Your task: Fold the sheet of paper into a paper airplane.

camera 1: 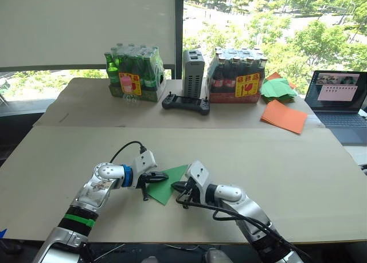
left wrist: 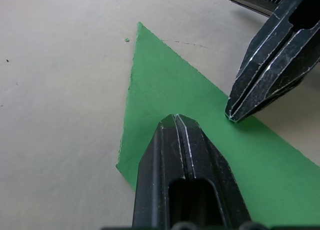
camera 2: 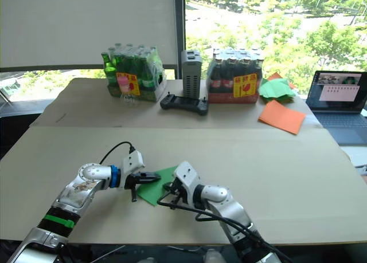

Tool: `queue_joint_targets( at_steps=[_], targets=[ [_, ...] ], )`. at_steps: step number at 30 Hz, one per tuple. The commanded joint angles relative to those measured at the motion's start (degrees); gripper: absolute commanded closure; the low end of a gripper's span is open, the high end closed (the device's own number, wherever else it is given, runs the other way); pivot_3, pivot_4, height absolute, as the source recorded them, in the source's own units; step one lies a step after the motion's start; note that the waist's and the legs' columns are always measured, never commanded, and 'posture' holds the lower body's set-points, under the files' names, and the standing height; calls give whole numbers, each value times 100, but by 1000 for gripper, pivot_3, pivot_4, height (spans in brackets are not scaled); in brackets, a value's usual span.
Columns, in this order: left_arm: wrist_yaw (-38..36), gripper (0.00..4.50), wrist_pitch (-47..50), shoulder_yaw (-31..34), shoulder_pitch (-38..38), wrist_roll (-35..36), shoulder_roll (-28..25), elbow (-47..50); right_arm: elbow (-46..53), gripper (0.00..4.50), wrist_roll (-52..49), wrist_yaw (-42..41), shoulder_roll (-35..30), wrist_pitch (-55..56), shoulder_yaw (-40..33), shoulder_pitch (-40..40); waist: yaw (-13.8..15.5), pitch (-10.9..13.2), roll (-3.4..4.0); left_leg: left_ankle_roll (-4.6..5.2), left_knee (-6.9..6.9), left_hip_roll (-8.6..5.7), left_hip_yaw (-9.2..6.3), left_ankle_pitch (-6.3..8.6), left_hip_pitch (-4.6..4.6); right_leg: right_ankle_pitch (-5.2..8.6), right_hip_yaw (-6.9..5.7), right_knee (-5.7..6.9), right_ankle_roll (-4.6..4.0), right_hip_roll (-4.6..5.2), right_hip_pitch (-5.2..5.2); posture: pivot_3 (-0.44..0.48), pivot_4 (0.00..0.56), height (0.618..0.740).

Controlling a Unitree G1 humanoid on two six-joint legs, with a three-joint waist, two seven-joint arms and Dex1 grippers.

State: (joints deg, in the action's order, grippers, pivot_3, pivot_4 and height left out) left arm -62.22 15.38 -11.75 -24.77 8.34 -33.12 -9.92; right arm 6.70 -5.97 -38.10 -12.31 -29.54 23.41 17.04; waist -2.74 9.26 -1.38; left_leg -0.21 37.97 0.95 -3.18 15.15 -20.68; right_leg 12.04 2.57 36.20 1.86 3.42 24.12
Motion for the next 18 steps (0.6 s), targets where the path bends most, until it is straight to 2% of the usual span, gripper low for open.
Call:
queue_joint_targets(
  at_steps=[1,18],
  targets=[
    [-33,4485,108,-85,66,-81,-70,70,-53,4500,-19,-134,-7,-372,392,-240,-2,0,0,0,0,0,0,0,0,0,0,0,0,0,0,0,150,740],
    [-109,4485,196,-101,130,-91,-173,163,308,4500,81,-277,-143,-592,1007,-438,-11,-1,0,0,-1,1,0,0,3,6,0,0,7,-1,-1,0,150,740]
  ],
)
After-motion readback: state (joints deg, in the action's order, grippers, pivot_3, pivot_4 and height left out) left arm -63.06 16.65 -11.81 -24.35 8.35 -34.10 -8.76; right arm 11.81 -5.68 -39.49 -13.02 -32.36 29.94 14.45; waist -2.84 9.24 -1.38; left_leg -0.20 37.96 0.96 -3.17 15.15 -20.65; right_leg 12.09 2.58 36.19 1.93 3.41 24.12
